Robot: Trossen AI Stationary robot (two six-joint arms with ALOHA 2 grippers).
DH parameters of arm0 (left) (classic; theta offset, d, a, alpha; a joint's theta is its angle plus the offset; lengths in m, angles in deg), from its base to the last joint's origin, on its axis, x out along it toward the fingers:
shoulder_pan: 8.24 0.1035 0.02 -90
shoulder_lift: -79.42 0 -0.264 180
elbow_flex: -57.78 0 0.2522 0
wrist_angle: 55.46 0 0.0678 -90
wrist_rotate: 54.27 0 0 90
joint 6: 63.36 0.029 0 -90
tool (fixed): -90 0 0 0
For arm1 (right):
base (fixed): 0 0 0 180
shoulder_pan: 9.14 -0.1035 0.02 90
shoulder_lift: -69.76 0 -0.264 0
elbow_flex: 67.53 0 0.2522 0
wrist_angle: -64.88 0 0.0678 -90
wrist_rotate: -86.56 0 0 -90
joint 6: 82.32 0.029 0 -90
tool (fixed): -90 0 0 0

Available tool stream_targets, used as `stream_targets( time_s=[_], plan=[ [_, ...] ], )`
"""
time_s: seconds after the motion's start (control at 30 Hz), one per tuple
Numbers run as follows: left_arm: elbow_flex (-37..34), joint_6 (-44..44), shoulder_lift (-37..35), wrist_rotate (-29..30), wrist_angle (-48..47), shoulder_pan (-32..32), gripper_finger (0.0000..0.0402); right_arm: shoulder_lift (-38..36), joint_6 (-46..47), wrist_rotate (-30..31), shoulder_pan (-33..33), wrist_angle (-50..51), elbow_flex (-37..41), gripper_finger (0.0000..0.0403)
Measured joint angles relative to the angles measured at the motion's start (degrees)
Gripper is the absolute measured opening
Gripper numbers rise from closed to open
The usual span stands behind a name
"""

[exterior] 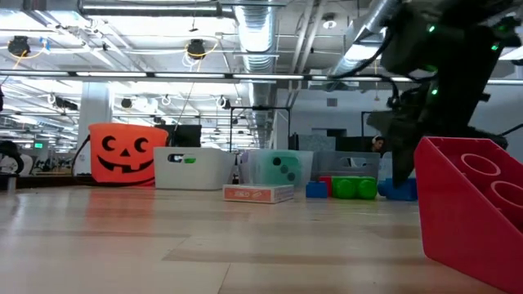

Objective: Pick & Place Toys
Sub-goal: Put the 1 stud blue game piece into the white bin

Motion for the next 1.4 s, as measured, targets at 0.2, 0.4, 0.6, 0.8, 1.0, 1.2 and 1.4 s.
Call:
stream_targets(
  time_s=[0.2, 0.4, 0.6, 0.8, 1.0, 1.2, 1.4],
  plan=[
    [0.0, 0.0, 0.0, 0.0, -0.4, 0.0, 0.036, 2.9, -6.5, -2.3, 1.9, -6.6, 0.0, 0.0276],
    [0.0, -0.1, 0.0, 0.0, -1.7, 0.0, 0.036, 4.3, -7.1, -3.3, 2.7, -7.5, -0.3, 0.0276],
    [0.0, -0.5, 0.0, 0.0, -2.3, -0.1, 0.036, 4.2, -7.1, -3.7, 2.7, -7.4, -0.4, 0.0276],
    [0.0, -0.5, 0.0, 0.0, -2.5, -0.1, 0.036, 4.4, -6.8, -4.5, 4.3, -6.9, -1.4, 0.0276],
    [0.0, -1.6, 0.0, 0.0, -2.5, -0.1, 0.036, 4.4, -4.3, -4.8, 6.5, -7.7, -1.8, 0.0276],
    [0.0, -2.1, 0.0, 0.0, -2.6, -0.1, 0.036, 4.5, -2.9, -4.9, 7.2, -7.6, -1.9, 0.0273],
    [0.0, -2.1, 0.0, 0.0, -2.6, -0.1, 0.036, 4.5, -2.2, -5.1, 7.2, -6.7, -1.9, 0.0205]
  ],
)
